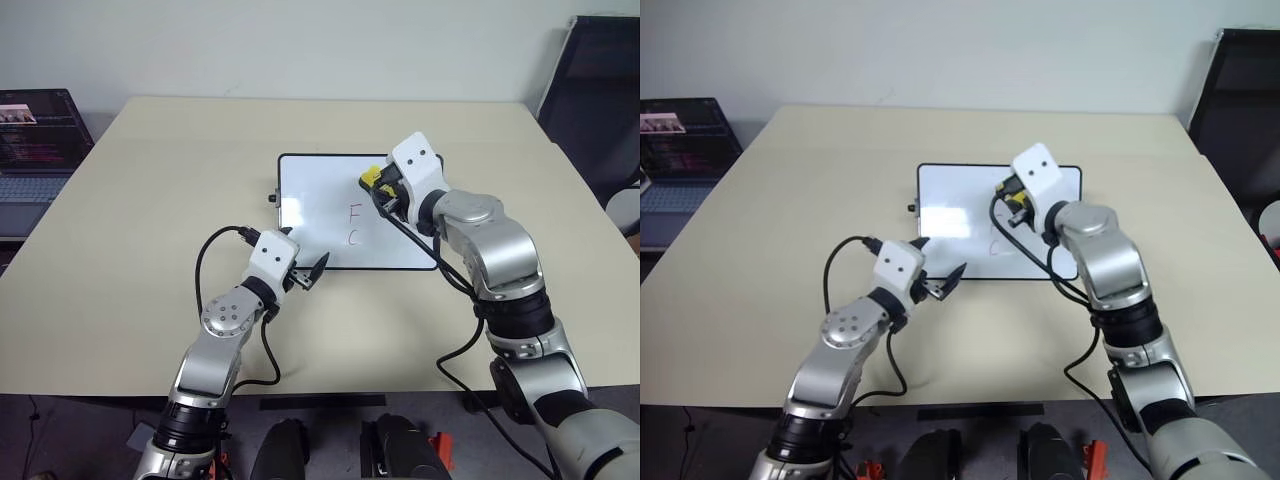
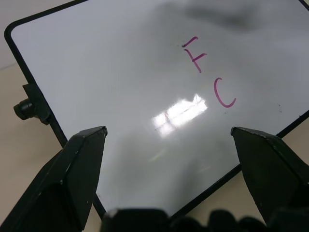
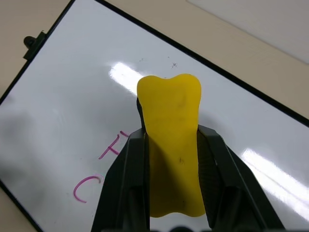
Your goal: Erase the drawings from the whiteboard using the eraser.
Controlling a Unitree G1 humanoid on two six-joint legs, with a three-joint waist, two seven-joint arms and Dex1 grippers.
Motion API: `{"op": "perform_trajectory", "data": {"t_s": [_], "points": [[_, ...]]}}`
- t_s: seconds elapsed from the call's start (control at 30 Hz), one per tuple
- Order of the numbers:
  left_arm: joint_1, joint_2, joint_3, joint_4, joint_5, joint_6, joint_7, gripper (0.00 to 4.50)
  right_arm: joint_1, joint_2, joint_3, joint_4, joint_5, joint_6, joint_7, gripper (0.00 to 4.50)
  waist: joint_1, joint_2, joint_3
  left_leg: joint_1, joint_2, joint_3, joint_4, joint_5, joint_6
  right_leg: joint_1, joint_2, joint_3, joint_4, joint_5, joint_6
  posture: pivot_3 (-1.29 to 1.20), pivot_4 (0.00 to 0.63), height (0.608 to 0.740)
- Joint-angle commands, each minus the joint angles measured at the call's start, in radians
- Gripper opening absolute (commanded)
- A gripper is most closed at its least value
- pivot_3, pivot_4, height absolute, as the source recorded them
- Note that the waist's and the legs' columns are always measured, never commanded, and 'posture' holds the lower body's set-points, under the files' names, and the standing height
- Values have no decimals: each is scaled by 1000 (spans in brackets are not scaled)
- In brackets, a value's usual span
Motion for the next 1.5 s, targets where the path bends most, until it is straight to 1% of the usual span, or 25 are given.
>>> {"op": "perform_trajectory", "data": {"t_s": [0.03,0.23,0.4,0.47,0.53,0.67,0.77,0.83,0.9,1.1,1.23,1.33,1.5], "points": [[-6,-1,0,-32,-5,-17,-2,4500,-50,-6,0,33,-11,-86,-13,973,0,0,0,0,0,0,0,0,0,0,0,0,0,0,0,0,150,740],[-21,-1,-4,-17,0,-26,0,4500,-81,2,29,149,-32,-197,-20,973,1,0,0,0,0,0,0,0,0,0,0,0,0,0,0,0,150,740],[-25,6,3,-21,-2,-23,0,4500,-95,3,47,231,-63,-245,-27,973,1,0,0,0,0,0,0,0,0,0,0,0,0,0,0,0,150,740],[-30,9,9,-20,-2,-24,3,4500,-92,-9,71,255,-86,-270,-20,973,1,0,0,0,0,0,0,0,0,0,0,0,0,0,0,0,150,740],[-35,11,13,-20,-2,-22,6,4500,-78,-36,121,286,-134,-336,-8,973,1,0,0,0,0,0,0,0,0,0,0,0,0,0,0,0,150,740],[-39,14,19,-17,-2,-22,10,4500,-41,-48,174,335,-165,-393,25,973,1,0,0,0,0,0,0,0,0,0,0,0,0,0,0,0,150,740],[-37,17,27,-20,-2,-22,11,4500,-27,-40,196,342,-178,-398,52,973,-1,0,0,2,0,0,0,0,0,2,0,0,1,0,0,0,150,740],[-34,18,33,-24,-2,-20,12,4500,-16,-18,186,344,-160,-369,67,973,-2,0,0,4,0,0,0,0,0,4,0,0,1,0,0,0,150,740],[-31,18,37,-28,-2,-19,14,4500,-7,-4,183,350,-159,-360,70,973,-4,-1,-1,7,0,1,0,0,0,7,0,1,1,0,0,0,150,740],[-14,9,39,-47,3,-10,28,4500,30,27,203,358,-178,-360,71,973,-5,-1,-1,11,1,1,1,1,1,9,0,1,2,0,0,0,150,740],[-4,10,44,-57,3,-4,40,4500,62,46,220,339,-185,-346,81,973,-6,-1,-1,19,1,1,1,1,1,18,0,1,2,0,0,0,150,740],[-3,9,46,-63,3,3,46,4500,85,47,226,317,-190,-336,86,973,-6,-1,-1,25,1,1,1,1,1,24,0,1,1,-1,0,0,150,740],[0,12,43,-70,1,10,52,4500,103,41,230,290,-193,-328,92,973,-5,-1,-1,25,1,1,1,1,1,24,0,1,1,-1,0,0,150,740]]}}
